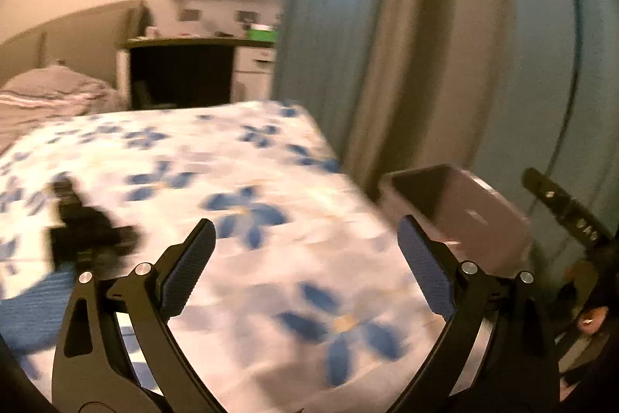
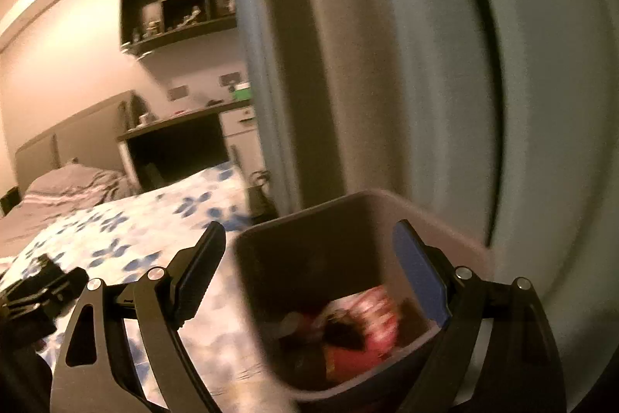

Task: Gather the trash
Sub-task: 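Move both tools back over the blue foam net and black bag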

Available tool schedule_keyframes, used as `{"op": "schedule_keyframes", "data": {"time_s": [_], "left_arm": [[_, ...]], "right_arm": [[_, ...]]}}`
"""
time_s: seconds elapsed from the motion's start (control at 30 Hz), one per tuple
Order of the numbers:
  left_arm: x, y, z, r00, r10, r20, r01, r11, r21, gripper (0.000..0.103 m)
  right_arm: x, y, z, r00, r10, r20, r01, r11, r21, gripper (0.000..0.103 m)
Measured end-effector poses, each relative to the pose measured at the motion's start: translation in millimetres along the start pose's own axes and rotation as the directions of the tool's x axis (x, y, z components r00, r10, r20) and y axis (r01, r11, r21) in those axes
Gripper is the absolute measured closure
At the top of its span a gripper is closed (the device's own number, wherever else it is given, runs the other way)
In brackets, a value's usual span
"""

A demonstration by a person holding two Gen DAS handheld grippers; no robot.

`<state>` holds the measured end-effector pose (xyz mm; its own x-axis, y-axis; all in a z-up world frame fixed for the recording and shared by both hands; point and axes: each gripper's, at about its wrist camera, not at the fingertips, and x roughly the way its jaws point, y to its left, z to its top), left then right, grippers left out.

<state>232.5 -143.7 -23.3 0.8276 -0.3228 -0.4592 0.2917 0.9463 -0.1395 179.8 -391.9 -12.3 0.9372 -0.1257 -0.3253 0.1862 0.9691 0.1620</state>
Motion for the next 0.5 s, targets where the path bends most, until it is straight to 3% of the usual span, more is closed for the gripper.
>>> {"op": "schedule_keyframes", "data": {"time_s": [0.1, 0.27, 0.5], "left_arm": [[-23.0, 42.7, -9.1, 0.993, 0.114, -0.007, -0.114, 0.993, -0.022, 0.010], [-61.0, 105.4, -25.8, 0.964, 0.262, -0.035, -0.264, 0.962, -0.072, 0.010], [-104.5, 175.8, -51.7, 0.921, 0.377, -0.096, -0.388, 0.910, -0.147, 0.010]], "right_arm": [[-2.3, 26.6, -6.1, 0.997, 0.067, -0.023, -0.068, 0.997, -0.024, 0.018], [-4.0, 78.1, -15.5, 0.984, 0.171, -0.057, -0.175, 0.982, -0.069, 0.018], [-12.4, 142.6, -28.9, 0.956, 0.277, -0.093, -0.287, 0.949, -0.131, 0.018]]}}
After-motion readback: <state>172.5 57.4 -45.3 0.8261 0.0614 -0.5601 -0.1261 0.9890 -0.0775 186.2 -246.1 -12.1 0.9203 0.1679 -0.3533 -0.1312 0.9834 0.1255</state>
